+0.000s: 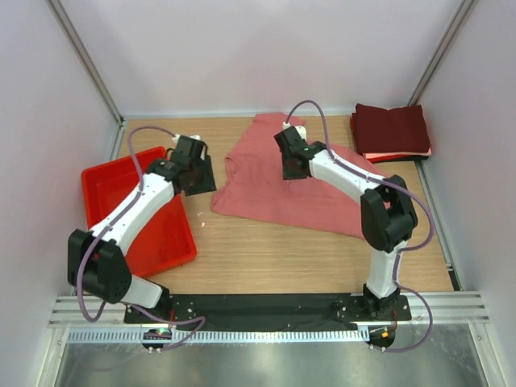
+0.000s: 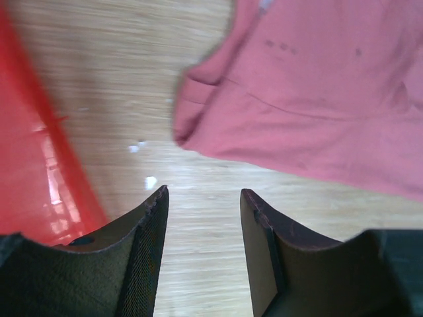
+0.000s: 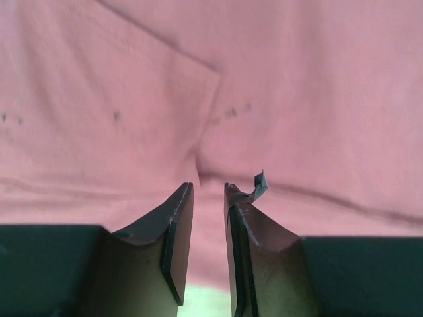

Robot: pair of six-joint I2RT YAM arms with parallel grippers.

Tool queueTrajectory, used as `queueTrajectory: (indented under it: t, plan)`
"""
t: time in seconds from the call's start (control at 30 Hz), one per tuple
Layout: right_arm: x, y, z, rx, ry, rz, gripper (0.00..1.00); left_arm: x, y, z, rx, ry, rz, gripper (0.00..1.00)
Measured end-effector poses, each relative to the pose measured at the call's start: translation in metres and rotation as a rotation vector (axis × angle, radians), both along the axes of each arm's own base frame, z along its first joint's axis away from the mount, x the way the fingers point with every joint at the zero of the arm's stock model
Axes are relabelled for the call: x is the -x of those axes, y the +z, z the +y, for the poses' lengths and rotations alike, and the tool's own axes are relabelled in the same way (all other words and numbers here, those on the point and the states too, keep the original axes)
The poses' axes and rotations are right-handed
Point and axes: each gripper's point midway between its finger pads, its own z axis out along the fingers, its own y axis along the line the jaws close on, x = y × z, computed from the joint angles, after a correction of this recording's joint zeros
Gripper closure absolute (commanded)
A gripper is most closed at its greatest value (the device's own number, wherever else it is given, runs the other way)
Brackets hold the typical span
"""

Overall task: Fold and stack the t-shirts
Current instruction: Fold the tshirt

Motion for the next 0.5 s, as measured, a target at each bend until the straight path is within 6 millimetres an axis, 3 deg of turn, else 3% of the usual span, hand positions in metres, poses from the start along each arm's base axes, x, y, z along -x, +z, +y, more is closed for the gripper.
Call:
queueTrajectory:
  t: [0.1, 0.23, 0.5]
  plan:
    - [0.021, 0.013, -0.014, -0.050, -0.022, 0.020, 0.68, -0.002, -0.016, -0.035, -0.031, -0.123, 0.047, 0.52]
    - [0.036, 0.033, -0.040, -0.115, -0.074, 0.010, 0.67, -0.002, -0.043, -0.061, -0.090, -0.226, 0.110, 0.55]
    - [0.059, 0.075, -0.091, -0.205, -0.167, -0.084, 0.67, -0.007, -0.111, -0.071, -0.220, -0.268, 0.265, 0.61]
